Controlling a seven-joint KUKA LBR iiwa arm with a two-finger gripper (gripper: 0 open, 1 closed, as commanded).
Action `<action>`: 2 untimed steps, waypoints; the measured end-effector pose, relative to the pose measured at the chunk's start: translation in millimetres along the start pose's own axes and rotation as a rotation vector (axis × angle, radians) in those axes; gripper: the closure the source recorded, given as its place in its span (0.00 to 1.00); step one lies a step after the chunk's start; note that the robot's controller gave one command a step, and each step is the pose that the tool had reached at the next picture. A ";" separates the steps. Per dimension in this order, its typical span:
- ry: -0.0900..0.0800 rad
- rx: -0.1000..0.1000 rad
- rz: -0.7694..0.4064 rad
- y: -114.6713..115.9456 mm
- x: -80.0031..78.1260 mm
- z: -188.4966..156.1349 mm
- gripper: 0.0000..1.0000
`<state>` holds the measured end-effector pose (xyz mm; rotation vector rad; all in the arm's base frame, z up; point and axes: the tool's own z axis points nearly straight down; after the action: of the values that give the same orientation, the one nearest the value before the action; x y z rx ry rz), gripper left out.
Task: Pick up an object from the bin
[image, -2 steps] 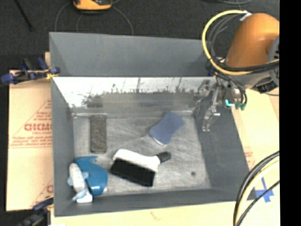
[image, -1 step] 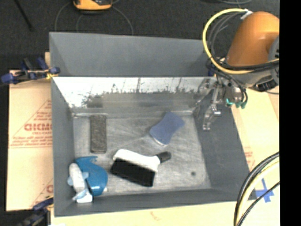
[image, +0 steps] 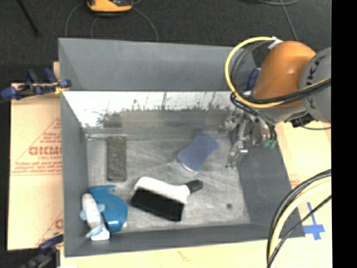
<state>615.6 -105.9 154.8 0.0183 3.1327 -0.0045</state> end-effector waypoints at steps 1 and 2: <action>-0.003 0.000 -0.055 -6.9 -23.7 56.5 0.00; -0.007 0.004 -0.259 35.1 -3.3 80.4 0.00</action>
Offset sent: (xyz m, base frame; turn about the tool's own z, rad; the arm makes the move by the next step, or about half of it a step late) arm -0.0136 0.0614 -0.0848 -0.3046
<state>620.0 -71.1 74.3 -0.3855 3.1026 -0.0124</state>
